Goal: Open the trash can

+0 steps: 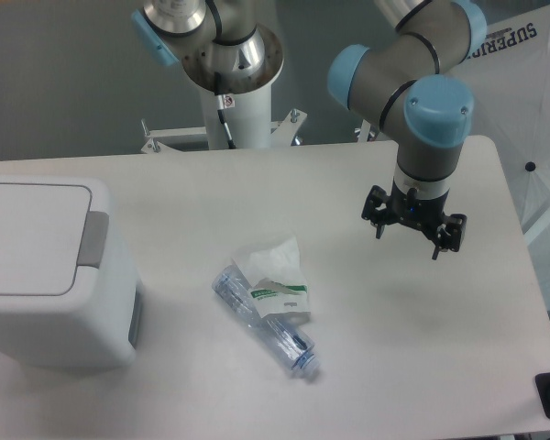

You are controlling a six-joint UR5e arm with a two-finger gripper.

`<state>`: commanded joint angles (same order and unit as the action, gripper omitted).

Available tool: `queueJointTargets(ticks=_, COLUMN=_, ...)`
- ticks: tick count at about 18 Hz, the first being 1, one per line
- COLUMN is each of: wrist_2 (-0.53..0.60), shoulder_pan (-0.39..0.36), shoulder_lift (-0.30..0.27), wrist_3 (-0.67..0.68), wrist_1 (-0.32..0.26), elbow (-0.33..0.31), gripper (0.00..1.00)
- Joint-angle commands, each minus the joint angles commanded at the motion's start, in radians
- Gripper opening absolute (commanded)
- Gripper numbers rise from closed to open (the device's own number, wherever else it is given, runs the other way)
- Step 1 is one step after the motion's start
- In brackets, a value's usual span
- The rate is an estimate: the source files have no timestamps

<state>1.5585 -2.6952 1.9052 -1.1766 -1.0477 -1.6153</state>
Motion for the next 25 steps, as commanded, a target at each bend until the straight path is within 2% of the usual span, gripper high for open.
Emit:
queueJointTargets(ticks=9, wrist_2=-0.011, shoulder_pan=0.018, shoulder_lift=-0.009, wrist_3=0.015, wrist_1=-0.006, elbow=-0.003, gripper=1.00)
queueJointTargets(ticks=14, wrist_2=-0.011, shoulder_pan=0.081, shoulder_lift=-0.031, wrist_3=0.197, wrist_1=-0.005, elbow=-0.008, gripper=1.00)
queueJointTargets(ticks=18, wrist_2=-0.021, shoulder_pan=0.120, shoulder_lift=-0.058, wrist_3=0.245, wrist_1=-0.008, elbow=-0.009, gripper=1.00)
queueJointTargets(ticks=20, wrist_2=-0.060, shoulder_pan=0.133, shoulder_lift=-0.064, wrist_3=0.322, wrist_1=-0.011, elbow=-0.017, gripper=1.00)
queueJointTargets(ticks=22, wrist_2=-0.136, shoulder_pan=0.144, shoulder_lift=-0.089, wrist_3=0.441, wrist_1=-0.011, elbow=0.004, gripper=1.00)
queueJointTargets(ticks=25, wrist_2=-0.190, shoulder_pan=0.179, shoulder_lift=-0.106, wrist_3=0.534, wrist_1=-0.034, elbow=0.050, gripper=1.00)
